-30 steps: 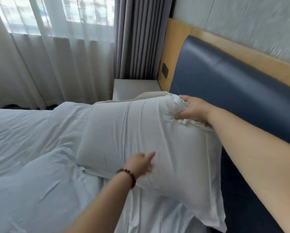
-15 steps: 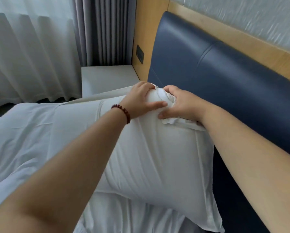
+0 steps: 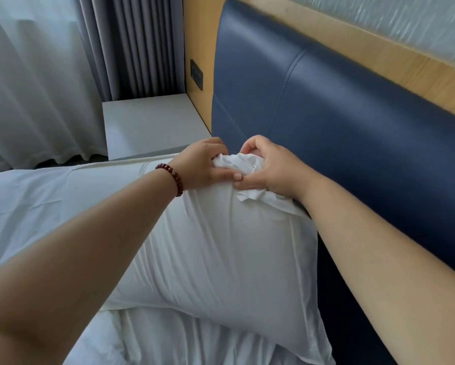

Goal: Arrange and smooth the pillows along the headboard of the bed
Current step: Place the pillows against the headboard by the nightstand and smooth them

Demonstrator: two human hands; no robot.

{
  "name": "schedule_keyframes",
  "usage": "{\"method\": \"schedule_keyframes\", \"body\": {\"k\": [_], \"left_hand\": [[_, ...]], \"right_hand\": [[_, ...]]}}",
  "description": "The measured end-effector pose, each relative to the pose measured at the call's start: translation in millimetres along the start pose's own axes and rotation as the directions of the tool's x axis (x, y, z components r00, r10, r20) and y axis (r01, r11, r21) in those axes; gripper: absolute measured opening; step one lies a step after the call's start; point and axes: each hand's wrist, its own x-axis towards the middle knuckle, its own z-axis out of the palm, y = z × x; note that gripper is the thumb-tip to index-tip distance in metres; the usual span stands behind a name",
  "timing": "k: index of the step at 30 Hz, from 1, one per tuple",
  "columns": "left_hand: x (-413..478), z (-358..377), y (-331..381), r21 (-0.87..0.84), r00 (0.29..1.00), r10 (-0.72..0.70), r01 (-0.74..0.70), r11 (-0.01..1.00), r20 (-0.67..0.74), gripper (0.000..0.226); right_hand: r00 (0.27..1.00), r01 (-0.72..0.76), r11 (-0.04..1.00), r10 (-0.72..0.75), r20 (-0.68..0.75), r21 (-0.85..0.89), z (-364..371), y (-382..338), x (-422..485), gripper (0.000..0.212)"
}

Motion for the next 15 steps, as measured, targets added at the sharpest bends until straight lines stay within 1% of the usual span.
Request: {"method": "schedule_keyframes", "body": {"k": [2, 3, 4, 6, 7, 8, 10, 11, 13, 14, 15], "left_hand": [[-4, 5, -1, -0.013, 1.0, 0.001, -0.001, 1.0, -0.001, 0.059], [-7, 6, -4, -0.022, 1.0, 0.001, -0.002, 1.0, -0.01, 0.065], [-10, 5, -6, -0.038, 1.0, -0.005, 0.004, 0.999, -0.025, 0.072], [-14, -4, -12, -0.086, 0.996, -0.057, 0.05, 0.995, -0.076, 0.074], [-14, -10, -14, -0.106, 0.99, -0.093, 0.081, 0.991, -0.109, 0.073], [-12, -17, -17, -0.122, 0.982, -0.118, 0.101, 0.987, -0.146, 0.072], [-8, -31, -19, -0.14, 0.964, -0.164, 0.137, 0.981, -0.208, 0.067], [-5, -37, -19, -0.14, 0.957, -0.185, 0.156, 0.978, -0.225, 0.061], [-1, -47, -15, -0.111, 0.952, -0.21, 0.19, 0.976, -0.222, 0.051], [0, -52, -12, -0.109, 0.957, -0.223, 0.206, 0.973, -0.187, 0.05], [0, -57, -9, -0.11, 0.966, -0.219, 0.205, 0.973, -0.139, 0.059]], "right_hand": [[0.999, 0.019, 0.997, -0.015, -0.046, 0.081, 5, 3, -9, 0.062], [0.996, 0.031, 0.989, -0.018, -0.09, 0.144, 7, 5, -16, 0.066], [0.989, 0.033, 0.978, -0.002, -0.148, 0.206, 10, 10, -25, 0.07], [0.966, -0.015, 0.962, 0.085, -0.245, 0.274, 19, 27, -47, 0.077], [0.955, -0.067, 0.955, 0.145, -0.26, 0.288, 26, 38, -61, 0.079], [0.948, -0.121, 0.946, 0.199, -0.246, 0.3, 35, 46, -74, 0.077], [0.939, -0.212, 0.916, 0.288, -0.188, 0.341, 54, 58, -93, 0.064], [0.931, -0.226, 0.897, 0.313, -0.186, 0.379, 62, 60, -95, 0.06], [0.912, -0.213, 0.883, 0.334, -0.239, 0.418, 71, 62, -89, 0.059], [0.906, -0.198, 0.888, 0.328, -0.268, 0.416, 73, 61, -84, 0.062], [0.903, -0.18, 0.891, 0.318, -0.29, 0.416, 74, 59, -79, 0.064]]}}
